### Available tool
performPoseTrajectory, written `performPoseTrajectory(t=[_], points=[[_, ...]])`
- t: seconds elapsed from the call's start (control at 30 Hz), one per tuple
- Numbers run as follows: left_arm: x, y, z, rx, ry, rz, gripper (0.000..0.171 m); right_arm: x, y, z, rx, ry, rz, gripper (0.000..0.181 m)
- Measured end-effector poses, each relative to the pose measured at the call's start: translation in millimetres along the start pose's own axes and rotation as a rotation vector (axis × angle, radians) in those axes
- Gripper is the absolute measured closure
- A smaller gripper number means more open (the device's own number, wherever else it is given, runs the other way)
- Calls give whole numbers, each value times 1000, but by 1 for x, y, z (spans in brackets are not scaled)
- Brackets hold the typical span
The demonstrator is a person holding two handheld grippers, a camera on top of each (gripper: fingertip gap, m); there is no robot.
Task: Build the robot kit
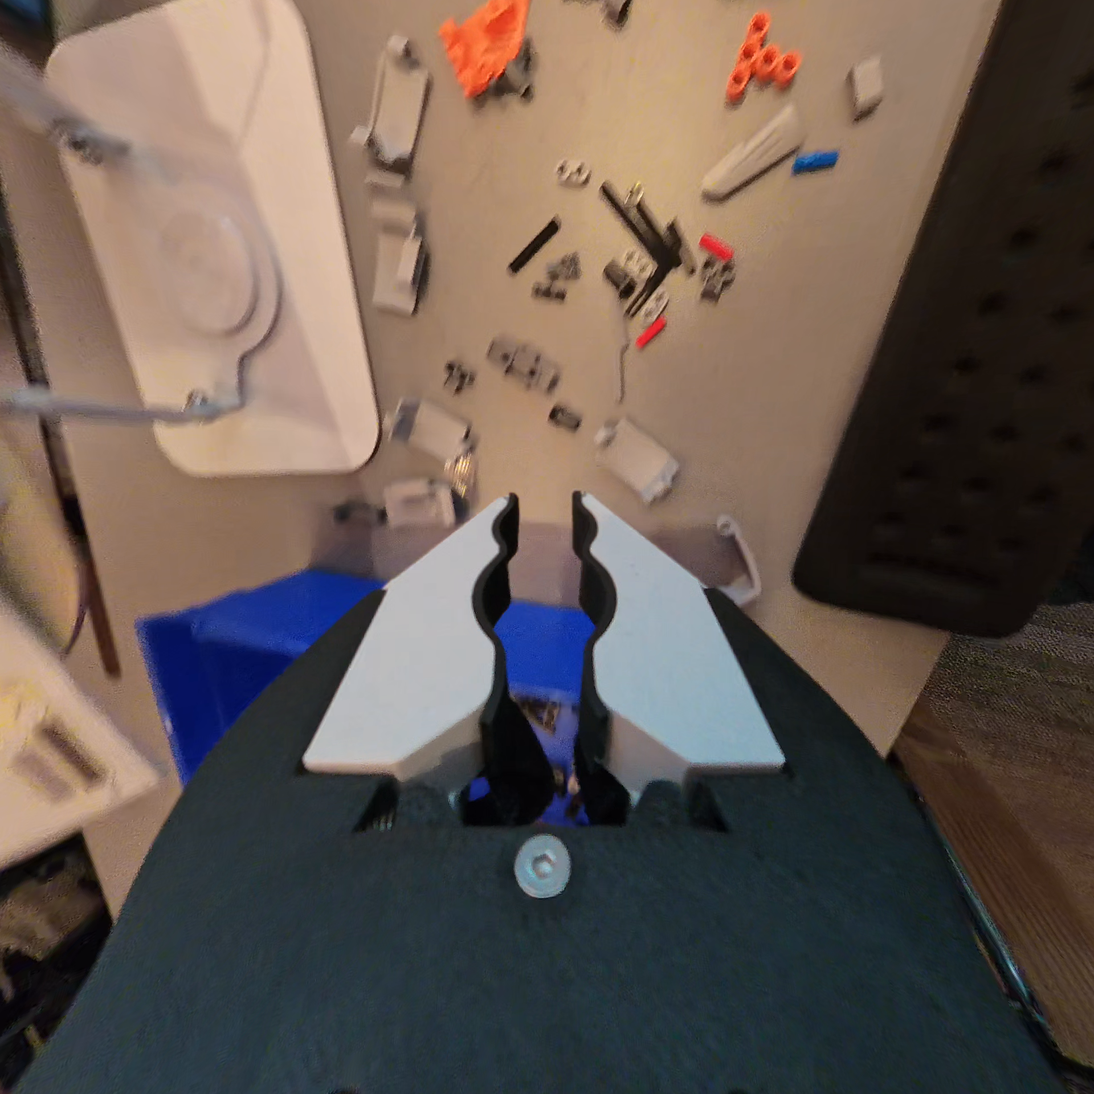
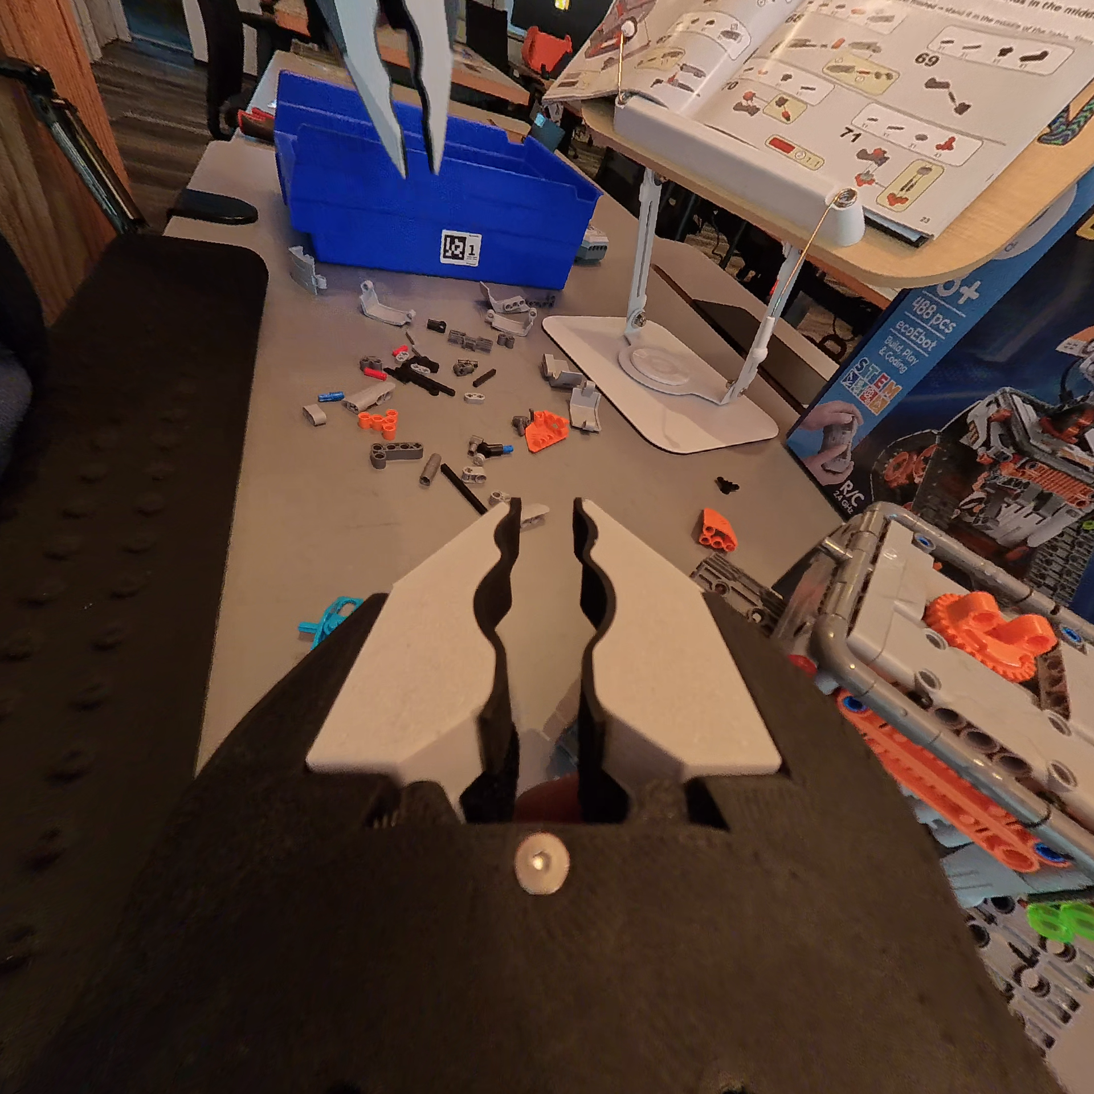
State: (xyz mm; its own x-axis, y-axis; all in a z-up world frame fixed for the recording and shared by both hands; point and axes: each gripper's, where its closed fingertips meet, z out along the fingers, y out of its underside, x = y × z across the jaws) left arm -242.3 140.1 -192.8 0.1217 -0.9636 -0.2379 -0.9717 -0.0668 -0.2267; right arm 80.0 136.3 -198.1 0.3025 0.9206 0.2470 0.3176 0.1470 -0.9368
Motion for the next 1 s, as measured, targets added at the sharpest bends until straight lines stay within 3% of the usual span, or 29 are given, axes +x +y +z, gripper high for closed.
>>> performPoseTrajectory(t=[0.2,0.47,0.67,1.0], points=[[-13,78,-42,-80,-86,-140,157,1,0,0,-2,11,-3,166],[-10,155,-46,-149,-75,-267,149,-1,0,-1,-5,8,-15,166],[-6,190,-36,-213,-59,-334,142,-3,0,0,-16,5,-29,166],[-14,225,-27,-236,-63,-401,144,-3,1,1,-19,3,-28,166]])
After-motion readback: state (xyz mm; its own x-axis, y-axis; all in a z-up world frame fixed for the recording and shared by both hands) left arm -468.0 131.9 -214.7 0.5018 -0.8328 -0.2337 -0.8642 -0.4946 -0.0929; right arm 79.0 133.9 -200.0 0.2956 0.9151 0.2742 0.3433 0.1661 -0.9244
